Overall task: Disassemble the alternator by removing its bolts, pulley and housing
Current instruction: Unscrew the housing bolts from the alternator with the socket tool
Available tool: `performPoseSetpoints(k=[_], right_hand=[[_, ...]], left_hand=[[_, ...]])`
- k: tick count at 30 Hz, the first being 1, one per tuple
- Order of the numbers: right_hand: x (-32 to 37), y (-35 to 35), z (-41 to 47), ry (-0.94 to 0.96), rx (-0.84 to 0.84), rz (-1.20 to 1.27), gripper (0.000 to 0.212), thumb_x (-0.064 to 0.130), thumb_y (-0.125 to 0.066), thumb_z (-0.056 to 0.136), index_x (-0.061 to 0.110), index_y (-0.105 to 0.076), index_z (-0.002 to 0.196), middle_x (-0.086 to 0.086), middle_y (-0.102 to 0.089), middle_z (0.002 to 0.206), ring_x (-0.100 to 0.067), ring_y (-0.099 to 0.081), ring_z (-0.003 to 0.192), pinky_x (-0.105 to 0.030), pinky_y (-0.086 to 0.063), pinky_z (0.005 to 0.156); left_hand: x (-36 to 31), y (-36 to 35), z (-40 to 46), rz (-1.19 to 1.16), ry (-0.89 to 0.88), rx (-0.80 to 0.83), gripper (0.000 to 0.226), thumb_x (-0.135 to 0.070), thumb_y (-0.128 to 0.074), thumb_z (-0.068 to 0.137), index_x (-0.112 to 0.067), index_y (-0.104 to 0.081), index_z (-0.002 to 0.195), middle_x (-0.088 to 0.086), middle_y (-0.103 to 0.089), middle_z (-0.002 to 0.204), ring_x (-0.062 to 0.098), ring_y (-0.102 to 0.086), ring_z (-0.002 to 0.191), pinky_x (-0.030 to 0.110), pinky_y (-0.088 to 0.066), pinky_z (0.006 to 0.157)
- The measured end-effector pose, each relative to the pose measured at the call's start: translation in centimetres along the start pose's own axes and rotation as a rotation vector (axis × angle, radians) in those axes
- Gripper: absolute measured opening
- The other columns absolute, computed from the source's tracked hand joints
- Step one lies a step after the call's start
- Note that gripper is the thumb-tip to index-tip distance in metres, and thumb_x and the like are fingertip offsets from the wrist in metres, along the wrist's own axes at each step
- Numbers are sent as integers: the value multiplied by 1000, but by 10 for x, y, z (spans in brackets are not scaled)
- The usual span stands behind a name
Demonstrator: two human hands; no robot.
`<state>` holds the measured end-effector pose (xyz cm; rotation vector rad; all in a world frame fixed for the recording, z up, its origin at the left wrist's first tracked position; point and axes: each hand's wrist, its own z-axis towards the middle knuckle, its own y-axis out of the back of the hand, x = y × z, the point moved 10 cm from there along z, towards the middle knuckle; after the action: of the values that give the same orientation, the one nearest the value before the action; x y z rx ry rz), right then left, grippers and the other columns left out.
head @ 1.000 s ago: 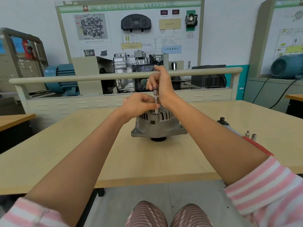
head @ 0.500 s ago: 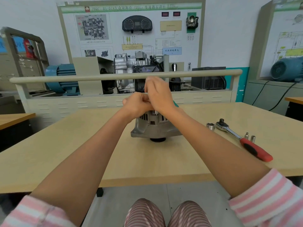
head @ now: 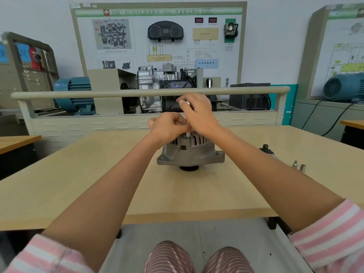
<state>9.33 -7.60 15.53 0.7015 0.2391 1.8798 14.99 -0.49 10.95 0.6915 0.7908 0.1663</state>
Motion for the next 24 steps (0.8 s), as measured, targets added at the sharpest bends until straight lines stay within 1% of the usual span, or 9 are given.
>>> performPoseSetpoints(k=[3, 4, 7, 10, 14, 18, 21, 22, 24], right_hand=[[-9, -8, 0, -121, 150, 286, 25, 16, -42, 97, 4, -65, 101, -2, -61, 93, -6, -53, 84, -20, -39, 83], [-7, -9, 2, -106, 185, 245, 26, 16, -41, 98, 3, -63, 99, -1, -59, 90, -8, -52, 82, -23, -39, 78], [9, -10, 9, 104, 190, -228, 30, 23, -34, 100, 4, -56, 96, -8, -59, 88, -26, -55, 86, -37, -38, 75], [17, -2, 8, 184, 42, -648, 36, 32, -30, 100, 5, -54, 105, -13, -65, 89, -32, -60, 83, -35, -31, 67], [22, 1, 5, 216, -6, -757, 35, 35, -31, 99, 9, -56, 99, -8, -62, 79, -29, -60, 73, -32, -30, 60], [10, -2, 8, 49, 94, -404, 30, 30, -37, 99, 14, -49, 77, 2, -50, 68, -23, -50, 73, -33, -27, 75], [0, -10, 10, -123, 154, -9, 28, 18, -44, 95, 13, -50, 68, 2, -51, 74, -18, -48, 83, -40, -30, 99], [-3, -14, 9, -185, 165, 149, 30, 15, -46, 93, 13, -49, 63, 2, -51, 75, -19, -49, 85, -42, -29, 102], [-9, -22, 6, -323, 172, 466, 34, 12, -46, 90, 12, -46, 56, 1, -55, 76, -21, -55, 89, -34, -37, 91]], left_hand=[[1, -1, -1, -30, 14, 7, 30, -46, -73, 77, -26, -54, 66, -13, -57, 67, -1, -49, 72, 32, -20, 78], [2, -1, -1, -38, 14, 11, 30, -46, -74, 77, -26, -55, 67, -13, -57, 67, 0, -50, 72, 32, -21, 80], [5, -3, -3, -117, 9, 81, 17, -39, -74, 78, -28, -62, 73, -15, -63, 66, 4, -58, 84, 34, -29, 99], [4, -5, -4, -218, -6, 186, 10, -25, -72, 83, -34, -69, 82, -13, -74, 84, 12, -64, 104, 48, -30, 111], [1, -6, -5, -200, -1, 234, 15, -21, -69, 86, -36, -71, 86, -5, -75, 99, 17, -62, 111, 48, -29, 113], [1, -9, -5, -180, 23, 253, 10, -24, -68, 87, -30, -72, 94, -2, -74, 103, 20, -59, 115, 47, -30, 112], [1, -10, -5, -184, 35, 248, 20, -25, -68, 87, -18, -73, 105, 2, -73, 105, 23, -58, 116, 47, -30, 112], [1, -10, -5, -190, 38, 247, 20, -24, -68, 87, -15, -73, 105, 4, -73, 105, 25, -59, 115, 48, -30, 112], [1, -10, -4, -199, 42, 249, 18, -23, -69, 87, -12, -74, 99, 8, -74, 102, 26, -60, 112, 49, -29, 112]])
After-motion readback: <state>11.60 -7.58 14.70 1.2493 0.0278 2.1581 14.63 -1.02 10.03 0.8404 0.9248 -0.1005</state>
